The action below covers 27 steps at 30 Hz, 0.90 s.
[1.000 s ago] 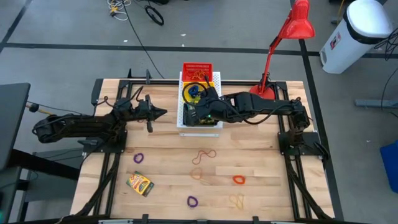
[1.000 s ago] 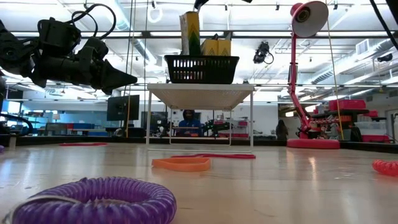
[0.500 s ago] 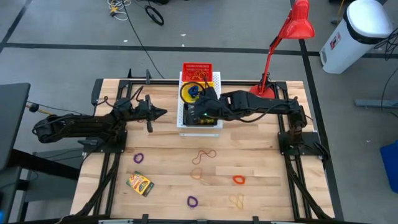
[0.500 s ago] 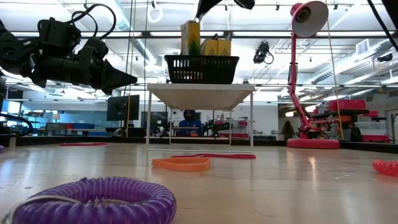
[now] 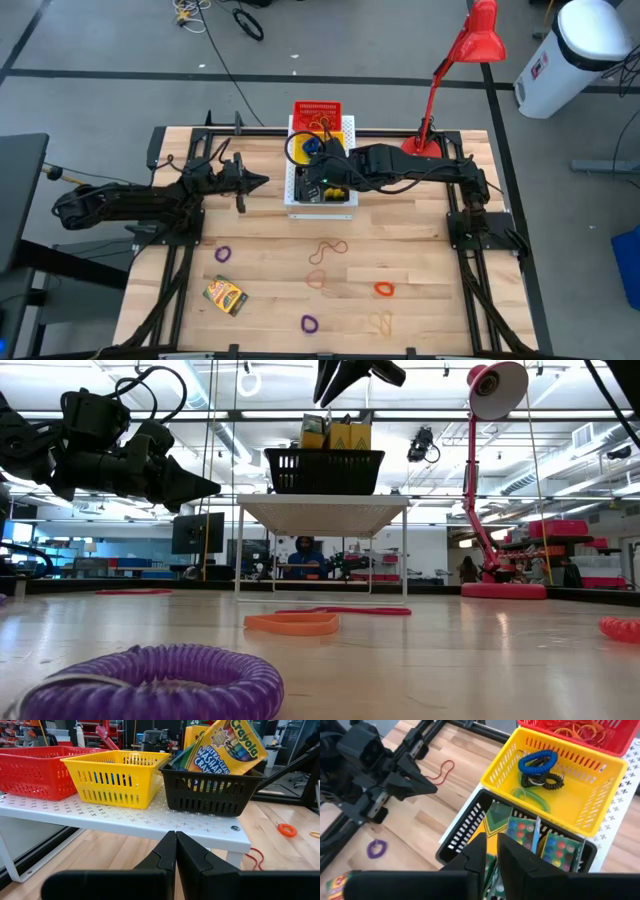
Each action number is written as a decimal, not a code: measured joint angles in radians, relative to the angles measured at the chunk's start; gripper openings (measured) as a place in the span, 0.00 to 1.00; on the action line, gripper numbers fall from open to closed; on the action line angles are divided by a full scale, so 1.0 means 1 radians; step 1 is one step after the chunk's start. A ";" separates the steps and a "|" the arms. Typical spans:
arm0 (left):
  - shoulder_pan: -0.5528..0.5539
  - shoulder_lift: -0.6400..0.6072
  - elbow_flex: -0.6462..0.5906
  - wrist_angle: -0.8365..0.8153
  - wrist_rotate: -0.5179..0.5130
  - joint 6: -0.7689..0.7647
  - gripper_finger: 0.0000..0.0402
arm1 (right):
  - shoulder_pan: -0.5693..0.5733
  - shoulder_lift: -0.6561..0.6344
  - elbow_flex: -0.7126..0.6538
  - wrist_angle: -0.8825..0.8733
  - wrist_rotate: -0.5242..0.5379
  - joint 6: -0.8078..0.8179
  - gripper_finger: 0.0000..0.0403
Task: Pick & Place Office Desk Supplies
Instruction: Put the yellow crayon box into the black bin on the shelf
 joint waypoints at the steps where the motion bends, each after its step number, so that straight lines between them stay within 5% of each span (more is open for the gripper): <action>1: 0.000 0.000 0.000 0.000 0.000 0.000 0.03 | 0.000 0.002 0.000 0.000 0.006 -0.006 0.15; 13: 0.000 0.000 0.000 0.000 0.000 -0.001 0.03 | 0.085 -0.026 0.000 -0.018 0.057 -0.202 0.31; 21: 0.000 0.000 0.000 0.002 0.000 -0.001 0.03 | 0.249 0.002 0.002 -0.078 0.245 0.084 0.45; 27: 0.000 0.000 0.000 0.012 0.002 -0.015 0.03 | 0.302 0.113 0.000 -0.123 0.315 0.206 0.42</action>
